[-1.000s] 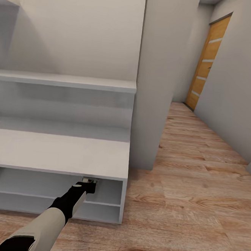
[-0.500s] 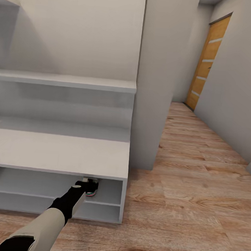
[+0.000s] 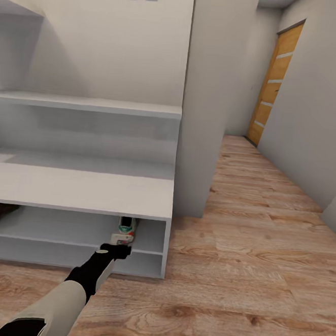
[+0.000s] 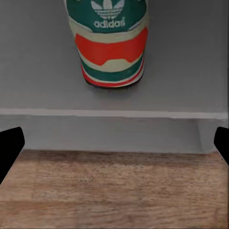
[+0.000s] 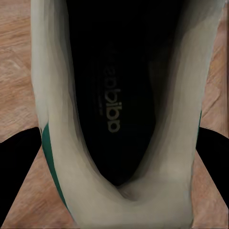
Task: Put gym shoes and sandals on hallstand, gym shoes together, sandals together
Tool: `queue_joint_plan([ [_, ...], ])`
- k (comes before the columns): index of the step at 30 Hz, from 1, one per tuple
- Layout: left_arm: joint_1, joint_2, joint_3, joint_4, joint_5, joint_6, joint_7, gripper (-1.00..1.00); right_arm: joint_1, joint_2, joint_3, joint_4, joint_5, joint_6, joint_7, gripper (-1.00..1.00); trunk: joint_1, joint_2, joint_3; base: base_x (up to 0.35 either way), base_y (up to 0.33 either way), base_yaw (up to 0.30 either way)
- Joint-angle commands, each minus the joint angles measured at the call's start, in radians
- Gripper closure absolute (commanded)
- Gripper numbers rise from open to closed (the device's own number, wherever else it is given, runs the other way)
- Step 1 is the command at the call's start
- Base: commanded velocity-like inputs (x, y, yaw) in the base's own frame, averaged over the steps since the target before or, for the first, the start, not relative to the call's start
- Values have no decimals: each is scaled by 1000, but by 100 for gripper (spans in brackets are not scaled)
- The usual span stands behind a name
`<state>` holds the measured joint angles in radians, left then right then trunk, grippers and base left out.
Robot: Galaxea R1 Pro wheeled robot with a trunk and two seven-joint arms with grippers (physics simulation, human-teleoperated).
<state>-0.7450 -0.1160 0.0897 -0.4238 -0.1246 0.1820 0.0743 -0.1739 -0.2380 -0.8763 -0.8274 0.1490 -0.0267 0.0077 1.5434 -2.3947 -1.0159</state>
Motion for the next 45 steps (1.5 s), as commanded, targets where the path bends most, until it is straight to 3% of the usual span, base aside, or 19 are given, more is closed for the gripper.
queue_joint_plan([
  [1,0,-1,8,-2,-10,5,-2,-100,-1,0,-3,1,11,-3,0,100,-1,0,-1,-335,36,0],
  [6,34,10,10,-12,-9,-24,-7,-100,-1,0,-2,2,11,-3,0,100,-1,0,-1,-336,73,0],
  [10,90,58,10,-18,-2,-120,-25,-100,-1,0,-1,3,11,-3,0,100,-1,0,-1,-334,126,0],
  [15,186,139,11,-20,3,-254,-121,-100,-1,1,-1,5,12,-3,0,100,-1,0,-1,-163,69,0],
  [17,243,179,11,-22,6,-343,-205,-100,-1,1,0,11,12,-4,1,100,-1,0,-1,-39,17,0],
  [18,286,201,12,-23,6,-399,-275,-100,-1,2,0,19,12,-5,1,100,-1,0,-1,-16,7,0],
  [20,314,213,13,-24,6,-428,-324,-100,-1,2,0,25,12,-6,2,100,-1,0,-1,-11,5,0],
  [23,384,258,13,-23,11,-479,-467,-100,-1,3,0,39,12,-9,4,100,-1,0,-1,-4,2,0],
  [28,416,292,14,-12,28,-511,-634,-100,-1,21,-1,42,12,-21,4,100,-1,0,-1,0,0,0],
  [29,427,300,14,-10,37,-524,-687,-100,-1,26,-1,41,12,-31,4,100,-1,0,-1,0,0,0],
  [31,467,322,31,-7,101,-577,-773,-100,-1,33,-1,40,12,-55,4,100,-1,0,-1,0,0,0],
  [37,541,361,61,0,235,-623,-817,-100,-1,44,1,38,12,-69,3,100,-1,0,-1,0,0,0],
  [38,547,361,62,10,251,-625,-816,-100,-1,83,1,28,13,-70,2,100,-1,0,-1,0,0,0],
  [40,549,361,63,13,257,-625,-816,-100,-1,110,0,13,14,-71,2,100,-1,0,-1,0,0,0],
  [45,550,362,63,16,264,-625,-815,-100,-1,138,-1,-11,15,-71,0,100,-1,0,-1,0,37,0],
])
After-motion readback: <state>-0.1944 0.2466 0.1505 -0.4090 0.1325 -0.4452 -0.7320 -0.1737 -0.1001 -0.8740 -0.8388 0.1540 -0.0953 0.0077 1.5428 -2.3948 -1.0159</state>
